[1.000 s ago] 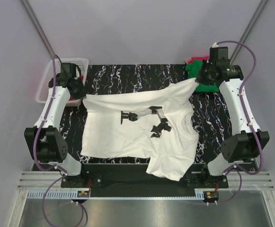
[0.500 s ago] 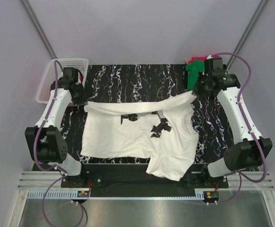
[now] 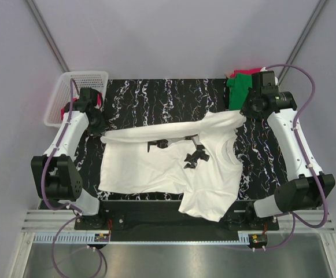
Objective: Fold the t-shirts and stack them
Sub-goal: Fold the tshirt
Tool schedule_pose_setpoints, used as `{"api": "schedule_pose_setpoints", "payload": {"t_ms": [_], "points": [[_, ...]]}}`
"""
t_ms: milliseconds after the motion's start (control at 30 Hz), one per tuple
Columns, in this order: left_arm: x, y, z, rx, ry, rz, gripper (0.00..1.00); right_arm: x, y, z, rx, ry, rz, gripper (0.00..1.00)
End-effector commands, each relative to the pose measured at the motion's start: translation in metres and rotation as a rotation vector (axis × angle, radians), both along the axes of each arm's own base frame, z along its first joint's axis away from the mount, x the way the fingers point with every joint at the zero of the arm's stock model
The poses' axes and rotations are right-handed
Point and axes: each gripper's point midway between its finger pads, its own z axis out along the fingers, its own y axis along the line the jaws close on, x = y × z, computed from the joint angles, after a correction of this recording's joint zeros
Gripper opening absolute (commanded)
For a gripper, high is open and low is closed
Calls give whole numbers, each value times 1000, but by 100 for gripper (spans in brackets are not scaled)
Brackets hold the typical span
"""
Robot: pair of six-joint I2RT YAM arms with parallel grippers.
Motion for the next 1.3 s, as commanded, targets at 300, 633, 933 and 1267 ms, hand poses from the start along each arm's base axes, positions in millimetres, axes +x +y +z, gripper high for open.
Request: {"api": "schedule_pose_setpoints", "payload": {"t_ms": [300, 633, 933, 1267], "points": [[10, 4, 26, 31, -90, -18, 0, 5, -11, 25, -32, -55, -65, 0], [-8, 1, -12, 16, 101, -49, 0, -16, 0, 6, 19, 39, -38, 0], [-13, -10, -23, 8, 158, -82, 0, -35, 6, -23, 58, 149, -39, 0], [-19, -22, -37, 1, 212, -100, 0, -39, 7, -42, 57, 205, -47, 0]]}}
